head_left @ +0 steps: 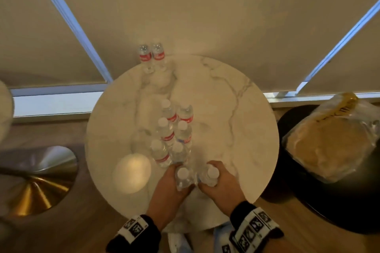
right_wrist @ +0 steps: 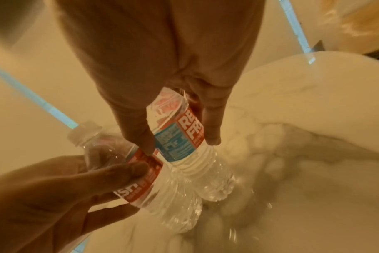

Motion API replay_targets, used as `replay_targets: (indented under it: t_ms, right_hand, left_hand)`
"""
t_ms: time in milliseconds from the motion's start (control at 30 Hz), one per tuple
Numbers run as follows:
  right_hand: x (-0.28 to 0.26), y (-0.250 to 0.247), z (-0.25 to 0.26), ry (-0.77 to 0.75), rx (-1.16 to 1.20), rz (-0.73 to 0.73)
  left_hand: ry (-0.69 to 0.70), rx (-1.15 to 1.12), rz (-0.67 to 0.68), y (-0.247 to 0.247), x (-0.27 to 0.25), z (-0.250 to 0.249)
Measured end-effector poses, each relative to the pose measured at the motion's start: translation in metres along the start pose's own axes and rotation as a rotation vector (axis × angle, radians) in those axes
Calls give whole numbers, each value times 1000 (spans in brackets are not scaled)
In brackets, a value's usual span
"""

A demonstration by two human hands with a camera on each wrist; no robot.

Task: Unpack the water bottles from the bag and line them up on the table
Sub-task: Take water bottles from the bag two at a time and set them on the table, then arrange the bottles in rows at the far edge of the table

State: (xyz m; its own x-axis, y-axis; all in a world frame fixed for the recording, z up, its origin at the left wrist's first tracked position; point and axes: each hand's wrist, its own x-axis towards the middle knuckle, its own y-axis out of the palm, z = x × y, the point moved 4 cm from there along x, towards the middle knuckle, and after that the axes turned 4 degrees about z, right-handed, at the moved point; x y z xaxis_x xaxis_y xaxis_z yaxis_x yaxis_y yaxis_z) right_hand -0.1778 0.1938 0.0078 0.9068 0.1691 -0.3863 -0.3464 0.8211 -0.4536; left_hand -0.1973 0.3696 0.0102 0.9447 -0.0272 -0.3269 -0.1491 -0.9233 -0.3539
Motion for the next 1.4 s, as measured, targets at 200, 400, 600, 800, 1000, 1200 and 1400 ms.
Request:
replay_targets:
  t_ms: [200, 400, 600, 800, 1000, 1200, 1400]
  right_hand:
    - [10, 8, 9, -1, -69, 0]
    - [22, -7, -7, 91, -85, 291]
    - [49, -64, 14, 44, -196, 294]
    - [125, -82, 73, -15, -301, 132]
    - [180, -54, 141, -161, -457, 145]
    - [199, -44, 152, -213, -607, 52]
    - [246, -73, 158, -162, -628, -36]
  left_hand:
    - [11, 124, 20, -9, 4, 6]
    - [-67, 199, 69, -16, 4, 20]
    - [-208, 330, 39, -80, -2, 31]
    - [-98, 430, -214, -173, 53, -15]
    - [152, 376, -17, -165, 158, -86]
    - [221, 685, 275, -132, 207, -94]
    - [301, 627, 306, -143, 263, -104]
